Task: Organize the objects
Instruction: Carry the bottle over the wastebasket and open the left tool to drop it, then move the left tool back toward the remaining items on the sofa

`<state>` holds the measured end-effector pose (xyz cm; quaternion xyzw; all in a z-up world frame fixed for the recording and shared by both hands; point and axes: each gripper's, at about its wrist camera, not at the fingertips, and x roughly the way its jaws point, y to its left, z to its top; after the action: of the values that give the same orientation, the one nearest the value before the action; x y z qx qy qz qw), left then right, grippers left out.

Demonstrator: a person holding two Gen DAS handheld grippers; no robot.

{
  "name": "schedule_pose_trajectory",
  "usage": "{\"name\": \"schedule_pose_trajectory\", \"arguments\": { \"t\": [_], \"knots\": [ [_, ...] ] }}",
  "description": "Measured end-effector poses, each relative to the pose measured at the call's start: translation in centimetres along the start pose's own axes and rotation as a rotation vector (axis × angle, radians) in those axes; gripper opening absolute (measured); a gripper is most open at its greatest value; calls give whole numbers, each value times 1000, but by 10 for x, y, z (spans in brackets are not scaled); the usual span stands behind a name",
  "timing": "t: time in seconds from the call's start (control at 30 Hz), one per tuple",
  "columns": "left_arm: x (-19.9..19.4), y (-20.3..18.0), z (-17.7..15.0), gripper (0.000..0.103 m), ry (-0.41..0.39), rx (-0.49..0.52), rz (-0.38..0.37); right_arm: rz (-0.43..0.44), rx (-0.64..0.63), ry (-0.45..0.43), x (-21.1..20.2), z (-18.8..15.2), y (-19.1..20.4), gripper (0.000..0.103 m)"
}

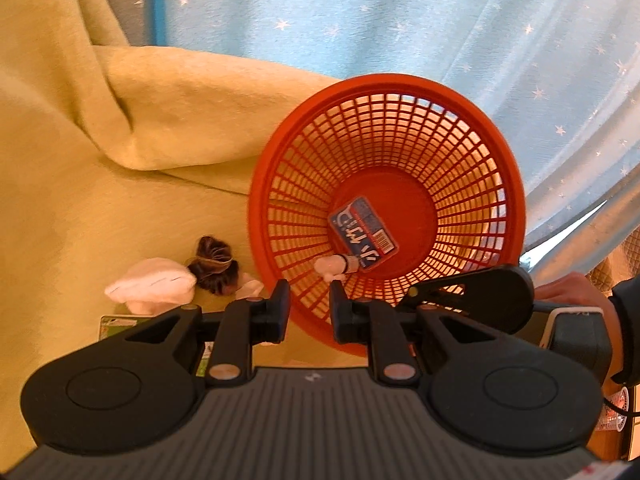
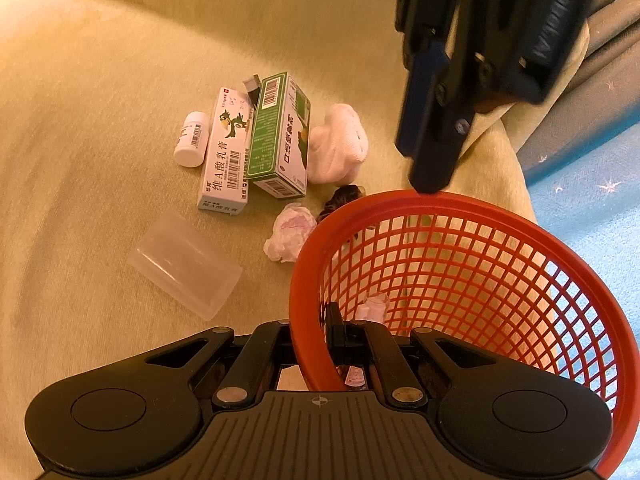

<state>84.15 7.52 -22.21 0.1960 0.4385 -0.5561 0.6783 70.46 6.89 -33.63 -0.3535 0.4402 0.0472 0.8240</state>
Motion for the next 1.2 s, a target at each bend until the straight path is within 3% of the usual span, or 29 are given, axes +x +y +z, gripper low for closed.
{"name": "schedule_pose_trajectory", "arguments": {
  "t": [0.3,0.8,0.93,1.2],
  "knots": [
    [-10,22,-15,19,13,-56,59,0,3,1,1,0,-1,1],
    [-25,100,-76,40,62,-262,251,-9,13,-7,3,-1,1,1],
    [-18,113,-84,51,75,-273,285,-13,20,-7,4,-1,2,1],
    [9,130,-90,52,83,-240,325,-16,33,-9,6,-1,1,1]
  ]
}}
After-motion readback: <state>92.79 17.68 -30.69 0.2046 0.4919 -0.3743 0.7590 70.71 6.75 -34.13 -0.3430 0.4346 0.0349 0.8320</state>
